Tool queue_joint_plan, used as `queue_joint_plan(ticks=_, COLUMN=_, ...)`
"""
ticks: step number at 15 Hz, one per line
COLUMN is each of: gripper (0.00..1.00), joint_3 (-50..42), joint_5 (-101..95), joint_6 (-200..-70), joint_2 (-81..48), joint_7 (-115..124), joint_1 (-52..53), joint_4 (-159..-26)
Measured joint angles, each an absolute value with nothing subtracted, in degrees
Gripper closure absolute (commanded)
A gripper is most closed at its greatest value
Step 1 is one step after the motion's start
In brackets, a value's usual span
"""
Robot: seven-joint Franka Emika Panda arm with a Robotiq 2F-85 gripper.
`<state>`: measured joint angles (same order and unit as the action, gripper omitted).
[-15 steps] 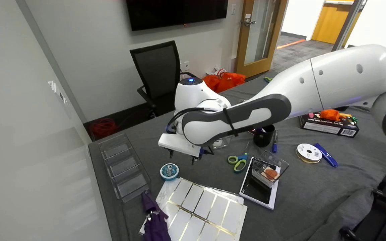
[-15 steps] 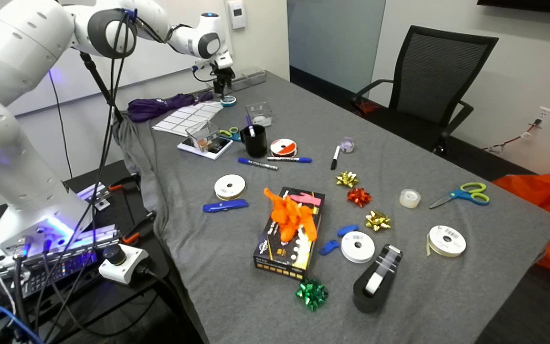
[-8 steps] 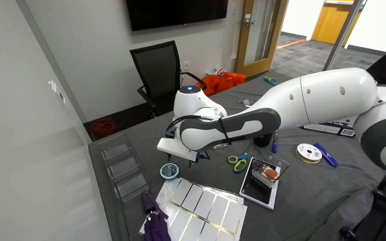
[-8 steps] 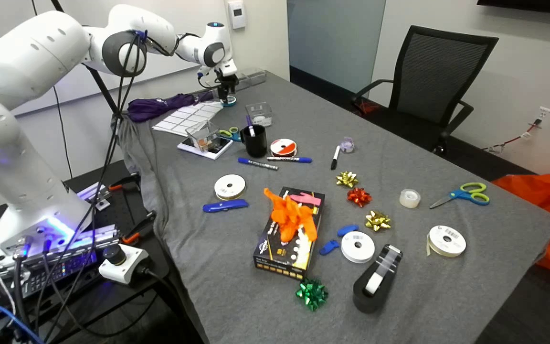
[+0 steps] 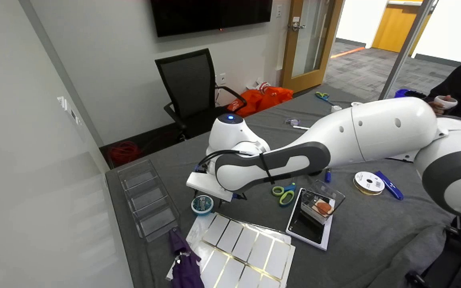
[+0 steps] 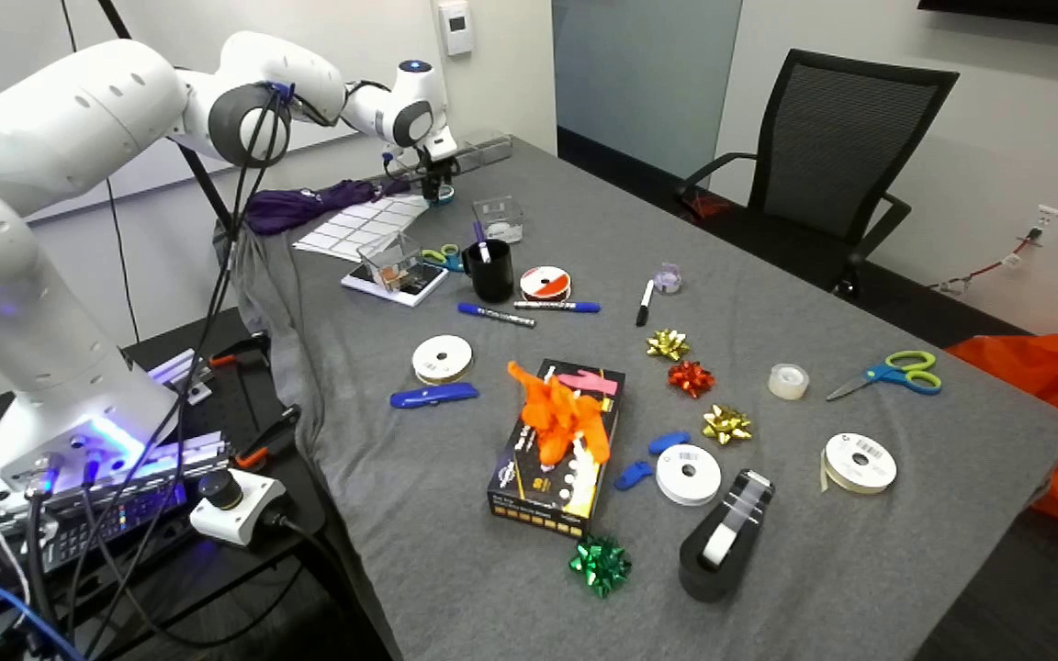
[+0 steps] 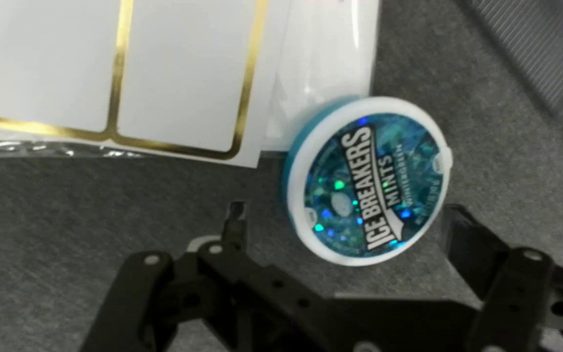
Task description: Put the blue object inside the container
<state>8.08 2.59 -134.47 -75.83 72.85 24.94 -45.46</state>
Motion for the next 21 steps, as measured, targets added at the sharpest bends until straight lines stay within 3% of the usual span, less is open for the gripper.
queue_joint_plan(ticks=5, gripper=0.0, joint_3=10.68, joint_5=3.5, joint_6=-138.96, joint_2=-77.39, joint_7=70.5, joint_1=24.76, joint_4=-45.19)
queue_joint_plan(ticks=6, gripper=0.25, joint_3=10.69, joint_5=3.46, joint_6=-138.93, joint_2=-77.42, joint_7=70.5, joint_1=24.79, joint_4=-45.19)
queue_joint_plan(ticks=8, gripper=0.33, joint_3=10.67, joint_5=3.24, joint_6=-138.73, joint_2=-77.42, joint_7=70.5, joint_1=24.79, joint_4=-45.17)
queue_joint_plan(ticks=12, gripper=0.62, joint_3=10.54, joint_5=3.03, joint_6=-137.02, joint_2=-77.36, joint_7=70.54, joint_1=24.79, joint_4=-44.3)
queue_joint_plan(ticks=16, gripper=0.84, joint_3=10.54, joint_5=3.02, joint_6=-135.88, joint_2=-77.1, joint_7=70.54, joint_1=24.79, joint_4=-43.18)
queue_joint_plan(ticks=21, gripper=0.94, joint_3=10.55, joint_5=3.02, joint_6=-135.42, joint_2=-76.86, joint_7=70.54, joint_1=24.81, joint_4=-41.66)
